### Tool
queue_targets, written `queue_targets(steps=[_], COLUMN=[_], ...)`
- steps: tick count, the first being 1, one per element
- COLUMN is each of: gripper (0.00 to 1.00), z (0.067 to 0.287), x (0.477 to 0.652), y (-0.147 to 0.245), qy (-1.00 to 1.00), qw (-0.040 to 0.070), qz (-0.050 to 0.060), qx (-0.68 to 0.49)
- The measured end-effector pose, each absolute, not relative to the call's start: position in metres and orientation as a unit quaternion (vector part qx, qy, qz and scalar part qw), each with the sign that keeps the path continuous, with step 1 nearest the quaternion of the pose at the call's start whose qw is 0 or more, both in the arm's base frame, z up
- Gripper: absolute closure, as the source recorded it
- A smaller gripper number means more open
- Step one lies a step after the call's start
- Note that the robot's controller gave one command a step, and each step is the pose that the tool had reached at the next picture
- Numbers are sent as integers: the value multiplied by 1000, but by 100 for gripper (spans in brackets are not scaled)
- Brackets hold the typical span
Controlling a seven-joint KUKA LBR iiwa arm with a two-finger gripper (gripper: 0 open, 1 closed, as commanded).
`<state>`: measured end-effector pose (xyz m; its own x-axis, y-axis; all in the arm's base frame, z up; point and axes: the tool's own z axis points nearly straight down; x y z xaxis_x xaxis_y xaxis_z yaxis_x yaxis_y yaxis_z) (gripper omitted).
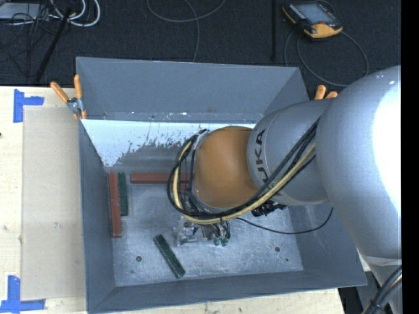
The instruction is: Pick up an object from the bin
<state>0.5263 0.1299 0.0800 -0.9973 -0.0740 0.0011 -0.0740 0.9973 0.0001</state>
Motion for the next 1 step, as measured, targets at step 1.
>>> queue_targets(steps=[1], gripper=[0], z=[80], x=[526], y=[130], qy=[-999], qw=[1], qz=[0], qx=[36])
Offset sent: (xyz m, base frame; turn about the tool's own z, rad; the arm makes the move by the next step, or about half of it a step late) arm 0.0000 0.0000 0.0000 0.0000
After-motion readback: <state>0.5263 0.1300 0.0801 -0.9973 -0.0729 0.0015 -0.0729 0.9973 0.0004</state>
